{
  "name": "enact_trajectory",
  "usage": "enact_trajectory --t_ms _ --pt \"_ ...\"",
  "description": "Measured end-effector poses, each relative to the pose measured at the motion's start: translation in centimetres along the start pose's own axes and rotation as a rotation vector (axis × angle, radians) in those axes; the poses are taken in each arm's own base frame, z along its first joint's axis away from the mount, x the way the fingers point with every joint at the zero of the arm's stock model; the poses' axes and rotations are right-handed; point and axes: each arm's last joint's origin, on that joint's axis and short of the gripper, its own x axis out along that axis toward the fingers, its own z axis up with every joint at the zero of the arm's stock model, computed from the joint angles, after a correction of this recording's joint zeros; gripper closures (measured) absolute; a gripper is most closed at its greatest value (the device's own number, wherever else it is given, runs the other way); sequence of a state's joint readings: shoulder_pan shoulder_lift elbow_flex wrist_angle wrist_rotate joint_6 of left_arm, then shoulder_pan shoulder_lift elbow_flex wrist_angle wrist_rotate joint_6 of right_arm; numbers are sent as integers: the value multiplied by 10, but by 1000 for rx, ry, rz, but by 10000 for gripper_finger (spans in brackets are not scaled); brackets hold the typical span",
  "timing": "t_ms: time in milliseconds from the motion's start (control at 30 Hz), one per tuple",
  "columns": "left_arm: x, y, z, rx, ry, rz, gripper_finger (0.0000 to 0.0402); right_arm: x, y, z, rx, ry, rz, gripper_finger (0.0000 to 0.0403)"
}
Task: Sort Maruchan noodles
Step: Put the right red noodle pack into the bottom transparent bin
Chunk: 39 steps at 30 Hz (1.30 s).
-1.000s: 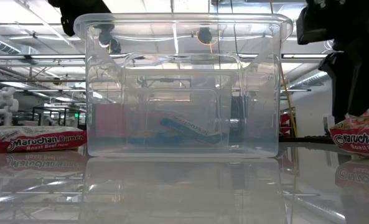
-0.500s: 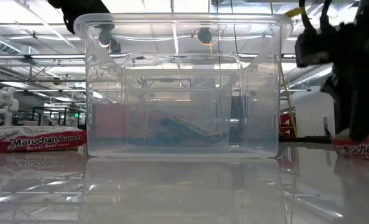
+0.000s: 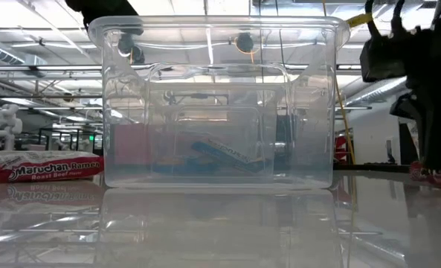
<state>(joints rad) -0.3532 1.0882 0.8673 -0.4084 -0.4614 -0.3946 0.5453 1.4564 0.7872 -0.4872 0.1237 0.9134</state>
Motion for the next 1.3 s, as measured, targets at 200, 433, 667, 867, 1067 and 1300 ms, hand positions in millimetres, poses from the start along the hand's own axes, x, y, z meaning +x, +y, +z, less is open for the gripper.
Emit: enact_trajectory --t_ms 200,433,667,867,1067,1300 --pt "1 1 0 -4 0 5 300 -16 0 3 -4 -49 55 402" --pt "1 1 0 -23 1 6 300 -44 -1 3 -18 -164 116 402" --pt "0 2 -1 -51 14 11 300 -74 -1 -4 -36 -273 200 402" --pt "0 2 -2 -77 23 15 300 -98 -1 -8 -66 -407 271 403" --pt "0 5 -9 -100 83 45 300 -118 5 -4 -111 -576 366 403" --pt "-2 6 -15 -142 136 71 300 -140 8 8 -183 -709 354 403"
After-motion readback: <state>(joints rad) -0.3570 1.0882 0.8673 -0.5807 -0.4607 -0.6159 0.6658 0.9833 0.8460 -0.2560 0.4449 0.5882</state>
